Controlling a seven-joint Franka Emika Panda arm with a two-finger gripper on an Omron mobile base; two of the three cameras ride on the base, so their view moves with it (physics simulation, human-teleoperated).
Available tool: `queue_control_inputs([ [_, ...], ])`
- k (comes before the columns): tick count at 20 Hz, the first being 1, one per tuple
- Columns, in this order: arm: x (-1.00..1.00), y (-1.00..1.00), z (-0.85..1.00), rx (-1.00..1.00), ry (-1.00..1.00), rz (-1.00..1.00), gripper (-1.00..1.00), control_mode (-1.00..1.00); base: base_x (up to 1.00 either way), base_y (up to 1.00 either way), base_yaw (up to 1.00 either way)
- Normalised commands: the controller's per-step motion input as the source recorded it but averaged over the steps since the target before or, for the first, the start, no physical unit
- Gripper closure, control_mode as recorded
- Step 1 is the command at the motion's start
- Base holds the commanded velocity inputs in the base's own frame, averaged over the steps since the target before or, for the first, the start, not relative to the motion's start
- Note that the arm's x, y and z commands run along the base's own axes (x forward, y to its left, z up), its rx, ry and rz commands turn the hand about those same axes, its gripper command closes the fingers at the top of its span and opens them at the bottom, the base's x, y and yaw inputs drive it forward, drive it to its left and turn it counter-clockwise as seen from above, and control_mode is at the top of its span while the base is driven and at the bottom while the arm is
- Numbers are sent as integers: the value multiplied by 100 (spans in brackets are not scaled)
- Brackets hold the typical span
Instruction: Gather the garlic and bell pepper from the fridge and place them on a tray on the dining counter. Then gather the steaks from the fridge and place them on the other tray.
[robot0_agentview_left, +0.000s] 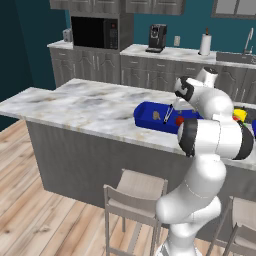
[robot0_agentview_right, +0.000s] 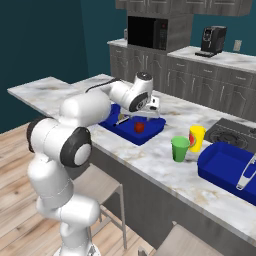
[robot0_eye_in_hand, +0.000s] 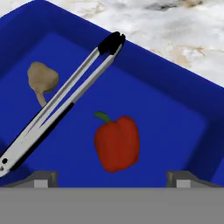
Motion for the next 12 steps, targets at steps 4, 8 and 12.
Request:
queue_control_inputs([
  [4, -100, 1, 76, -11, -38, 0, -100, -100, 0, 0, 0],
  [8, -100, 21, 76, -17, -32, 0, -100, -100, 0, 0, 0],
  [12, -100, 29, 39, -18, -30, 0, -100, -100, 0, 0, 0],
])
